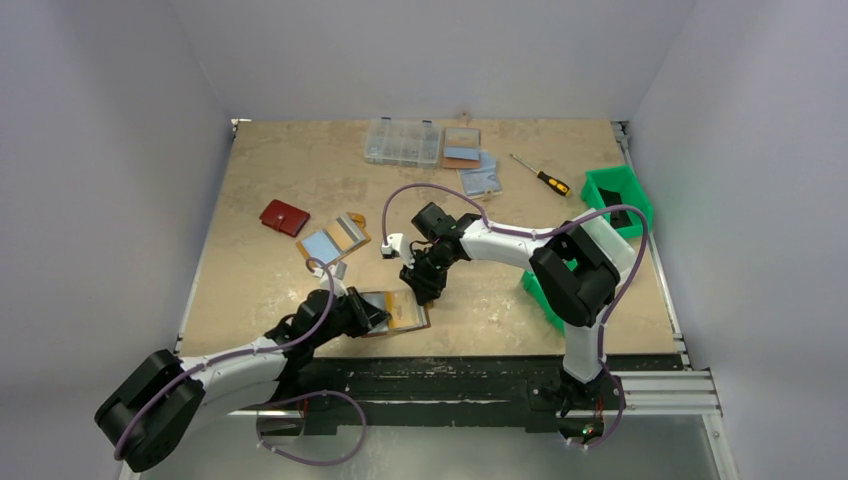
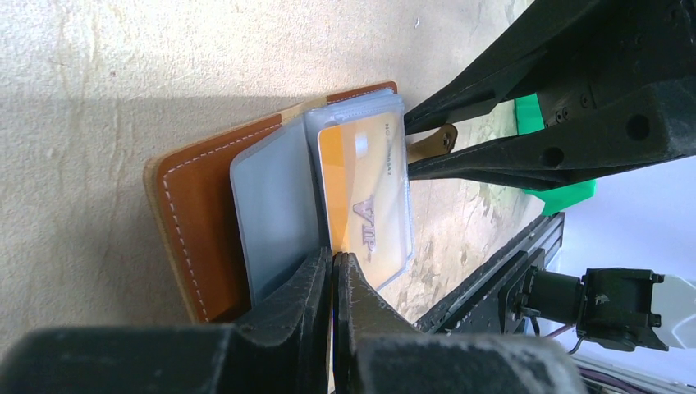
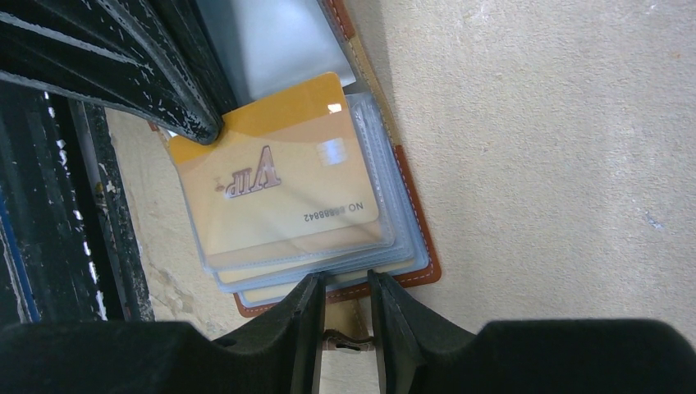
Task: Take the credit cards out of the card holder
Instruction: Remove the credit card from the card holder.
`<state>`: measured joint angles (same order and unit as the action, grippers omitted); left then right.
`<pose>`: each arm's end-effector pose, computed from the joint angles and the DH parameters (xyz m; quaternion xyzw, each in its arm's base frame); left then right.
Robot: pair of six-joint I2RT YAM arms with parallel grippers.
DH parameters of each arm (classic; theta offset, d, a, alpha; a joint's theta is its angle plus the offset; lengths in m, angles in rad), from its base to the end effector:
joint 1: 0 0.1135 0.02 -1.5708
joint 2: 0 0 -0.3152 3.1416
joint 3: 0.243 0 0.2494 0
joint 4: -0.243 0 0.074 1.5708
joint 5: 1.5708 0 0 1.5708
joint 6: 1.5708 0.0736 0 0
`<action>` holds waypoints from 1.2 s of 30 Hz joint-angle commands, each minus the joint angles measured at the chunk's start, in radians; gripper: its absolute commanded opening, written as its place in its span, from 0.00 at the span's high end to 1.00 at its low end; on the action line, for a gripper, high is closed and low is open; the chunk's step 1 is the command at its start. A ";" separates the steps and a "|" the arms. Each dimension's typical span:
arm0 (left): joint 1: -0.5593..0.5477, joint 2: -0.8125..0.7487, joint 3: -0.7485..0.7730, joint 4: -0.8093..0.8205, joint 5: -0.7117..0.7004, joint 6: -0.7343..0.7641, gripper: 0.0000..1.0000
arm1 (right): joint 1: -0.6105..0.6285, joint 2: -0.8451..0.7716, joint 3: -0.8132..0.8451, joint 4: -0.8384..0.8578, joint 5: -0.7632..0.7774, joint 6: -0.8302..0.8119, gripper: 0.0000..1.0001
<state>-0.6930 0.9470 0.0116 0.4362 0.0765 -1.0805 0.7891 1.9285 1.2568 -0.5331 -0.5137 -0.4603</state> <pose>0.1174 -0.1048 0.1396 -0.1463 0.8469 -0.4162 0.2969 0.2608 0.3141 0.1761 -0.5937 0.7444 0.2752 0.1328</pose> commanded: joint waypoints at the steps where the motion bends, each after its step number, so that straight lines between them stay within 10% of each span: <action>1: 0.014 -0.038 -0.115 -0.070 -0.006 0.023 1.00 | -0.002 0.055 -0.017 -0.022 0.130 -0.013 0.66; 23: 0.018 -0.290 -0.019 -0.500 -0.073 0.021 1.00 | -0.010 0.026 -0.018 -0.019 0.210 -0.011 0.64; 36: 0.018 -0.435 0.119 -0.682 -0.106 0.059 1.00 | -0.027 -0.108 -0.016 -0.064 -0.002 -0.062 0.55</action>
<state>-0.6807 0.5507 0.0807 -0.1589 -0.0101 -1.0615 0.7696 1.8969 1.2446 -0.5652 -0.4637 -0.4828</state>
